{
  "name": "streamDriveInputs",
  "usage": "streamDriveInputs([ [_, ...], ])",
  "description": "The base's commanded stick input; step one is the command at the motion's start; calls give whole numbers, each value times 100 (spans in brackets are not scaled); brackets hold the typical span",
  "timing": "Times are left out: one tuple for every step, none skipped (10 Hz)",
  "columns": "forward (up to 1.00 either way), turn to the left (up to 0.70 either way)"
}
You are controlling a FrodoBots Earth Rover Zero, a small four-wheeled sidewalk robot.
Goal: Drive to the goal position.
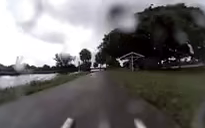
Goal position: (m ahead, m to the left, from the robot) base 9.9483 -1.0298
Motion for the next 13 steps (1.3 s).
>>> streamDriveInputs([
  [100,0],
  [100,0],
  [100,0],
  [100,0],
  [100,0],
  [100,0],
  [100,0],
  [100,0],
  [100,0],
  [100,0],
  [100,0],
  [100,0],
  [100,0],
])
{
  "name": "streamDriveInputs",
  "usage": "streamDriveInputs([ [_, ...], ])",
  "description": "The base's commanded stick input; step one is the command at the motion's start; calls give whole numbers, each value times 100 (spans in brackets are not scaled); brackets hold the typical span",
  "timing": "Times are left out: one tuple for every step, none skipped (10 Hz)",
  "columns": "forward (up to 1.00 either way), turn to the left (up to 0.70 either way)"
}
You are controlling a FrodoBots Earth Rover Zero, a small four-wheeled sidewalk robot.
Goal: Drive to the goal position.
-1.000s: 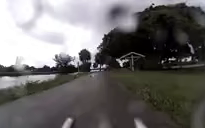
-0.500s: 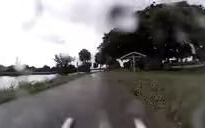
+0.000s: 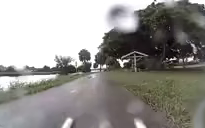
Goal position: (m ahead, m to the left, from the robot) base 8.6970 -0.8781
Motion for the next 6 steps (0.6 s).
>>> streamDriveInputs([
  [100,0],
  [100,0],
  [100,0],
  [100,0],
  [100,0],
  [100,0],
])
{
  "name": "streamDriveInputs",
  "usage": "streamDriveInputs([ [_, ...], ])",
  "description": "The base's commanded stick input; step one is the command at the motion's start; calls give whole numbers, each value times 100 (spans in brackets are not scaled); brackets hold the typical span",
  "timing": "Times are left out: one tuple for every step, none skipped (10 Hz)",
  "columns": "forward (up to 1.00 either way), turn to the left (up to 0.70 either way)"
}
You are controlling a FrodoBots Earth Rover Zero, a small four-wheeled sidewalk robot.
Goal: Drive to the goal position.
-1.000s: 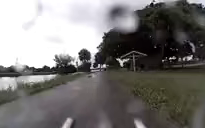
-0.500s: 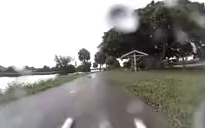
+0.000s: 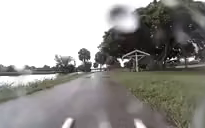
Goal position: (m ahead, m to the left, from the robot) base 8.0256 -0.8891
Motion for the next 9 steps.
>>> streamDriveInputs([
  [100,0],
  [100,0],
  [100,0],
  [100,0],
  [100,0],
  [100,0],
  [100,0],
  [100,0],
  [100,0],
])
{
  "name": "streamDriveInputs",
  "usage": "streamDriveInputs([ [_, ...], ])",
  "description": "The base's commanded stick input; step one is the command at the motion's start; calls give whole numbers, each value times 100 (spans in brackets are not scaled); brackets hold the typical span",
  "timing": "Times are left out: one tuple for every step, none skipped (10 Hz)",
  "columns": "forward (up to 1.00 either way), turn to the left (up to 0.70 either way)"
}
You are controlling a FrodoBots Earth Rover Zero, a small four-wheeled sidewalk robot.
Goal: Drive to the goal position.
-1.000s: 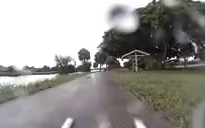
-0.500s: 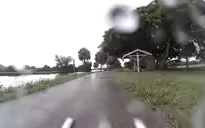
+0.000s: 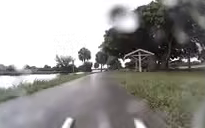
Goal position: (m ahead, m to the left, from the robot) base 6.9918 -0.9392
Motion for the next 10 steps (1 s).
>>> streamDriveInputs([
  [100,0],
  [100,0],
  [100,0],
  [100,0],
  [100,0],
  [100,0],
  [100,0],
  [100,0],
  [100,0],
  [100,0],
])
